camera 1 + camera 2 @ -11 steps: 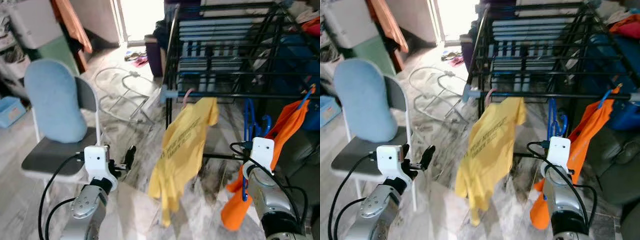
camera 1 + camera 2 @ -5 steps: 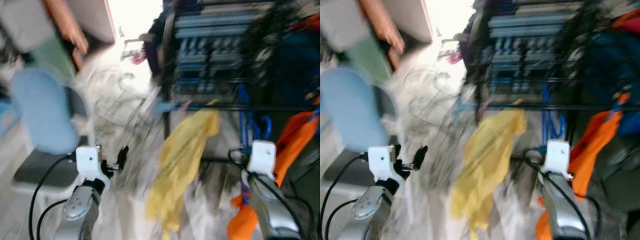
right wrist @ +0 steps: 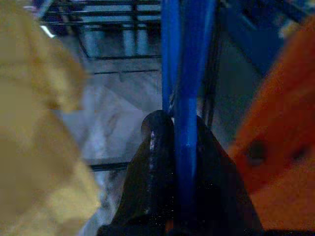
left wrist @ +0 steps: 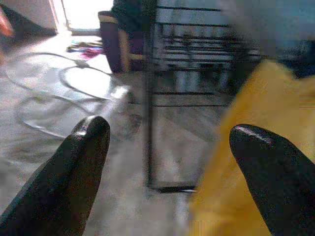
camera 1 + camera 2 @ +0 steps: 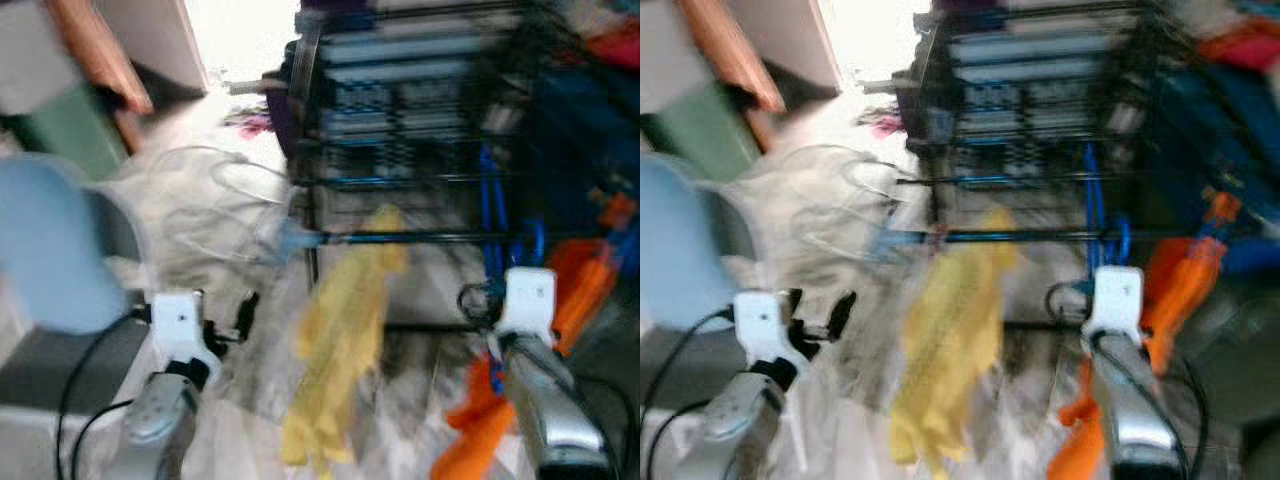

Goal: Hang hanger

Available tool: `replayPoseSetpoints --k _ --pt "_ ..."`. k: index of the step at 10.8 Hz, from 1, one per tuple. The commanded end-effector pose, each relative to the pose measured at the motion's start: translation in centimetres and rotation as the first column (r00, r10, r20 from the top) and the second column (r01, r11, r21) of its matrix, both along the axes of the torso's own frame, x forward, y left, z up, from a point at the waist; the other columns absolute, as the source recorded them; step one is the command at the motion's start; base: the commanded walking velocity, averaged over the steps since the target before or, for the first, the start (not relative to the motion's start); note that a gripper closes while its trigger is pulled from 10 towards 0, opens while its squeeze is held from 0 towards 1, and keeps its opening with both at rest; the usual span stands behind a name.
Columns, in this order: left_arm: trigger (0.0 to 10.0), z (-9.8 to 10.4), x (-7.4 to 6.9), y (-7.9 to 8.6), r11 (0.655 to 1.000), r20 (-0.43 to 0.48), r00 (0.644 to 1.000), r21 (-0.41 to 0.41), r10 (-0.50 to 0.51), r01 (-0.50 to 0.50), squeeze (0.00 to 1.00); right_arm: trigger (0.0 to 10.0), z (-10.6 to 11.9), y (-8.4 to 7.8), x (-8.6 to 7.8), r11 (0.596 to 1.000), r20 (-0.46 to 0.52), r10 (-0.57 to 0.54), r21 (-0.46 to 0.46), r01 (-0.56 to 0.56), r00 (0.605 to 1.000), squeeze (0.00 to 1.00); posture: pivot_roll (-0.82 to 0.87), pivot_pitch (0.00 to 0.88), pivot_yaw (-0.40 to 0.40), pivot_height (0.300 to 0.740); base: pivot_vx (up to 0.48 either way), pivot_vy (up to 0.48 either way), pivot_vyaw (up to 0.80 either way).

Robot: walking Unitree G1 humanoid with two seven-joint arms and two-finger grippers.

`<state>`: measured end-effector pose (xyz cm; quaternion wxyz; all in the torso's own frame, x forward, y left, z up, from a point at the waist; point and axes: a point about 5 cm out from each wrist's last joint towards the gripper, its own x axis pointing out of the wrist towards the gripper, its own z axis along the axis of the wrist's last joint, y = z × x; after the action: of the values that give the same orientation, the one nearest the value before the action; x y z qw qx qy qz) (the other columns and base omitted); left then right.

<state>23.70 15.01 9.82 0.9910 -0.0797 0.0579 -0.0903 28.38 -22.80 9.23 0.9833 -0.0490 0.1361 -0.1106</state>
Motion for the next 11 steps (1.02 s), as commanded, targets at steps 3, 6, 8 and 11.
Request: replayPoseSetpoints --k 3,6,8,11 --pt "10.0 -0.2 -0.5 0.8 0.999 -0.031 0.999 0.028 0.020 -0.019 0.00 10.0 1.3 1.7 2.3 0.989 -0.043 0.028 0.143 -0.022 0.999 0.00 -0.05 0.064 0.066 0.740 0.000 0.000 0.00" --pt "10.0 0.0 -0.1 0.2 1.000 -0.041 0.999 0.024 0.013 -0.012 0.00 10.0 0.3 3.6 3.6 0.971 -0.189 0.113 0.228 -0.068 0.976 0.00 -0.05 0.068 0.052 0.740 0.000 0.000 0.00" --pt "10.0 -0.2 -0.2 0.2 1.000 -0.058 0.998 0.025 0.014 -0.013 0.00 10.0 -0.5 3.9 3.4 0.964 -0.247 0.119 0.260 -0.053 0.962 0.00 -0.05 0.073 0.043 0.740 0.000 0.000 0.00" --pt "10.0 -0.3 -0.2 0.1 1.000 -0.074 0.997 0.021 0.021 -0.019 0.00 10.0 -2.7 3.8 2.1 0.953 -0.355 0.125 0.302 -0.013 0.926 0.00 -0.06 0.076 0.034 0.740 0.000 0.000 0.00"
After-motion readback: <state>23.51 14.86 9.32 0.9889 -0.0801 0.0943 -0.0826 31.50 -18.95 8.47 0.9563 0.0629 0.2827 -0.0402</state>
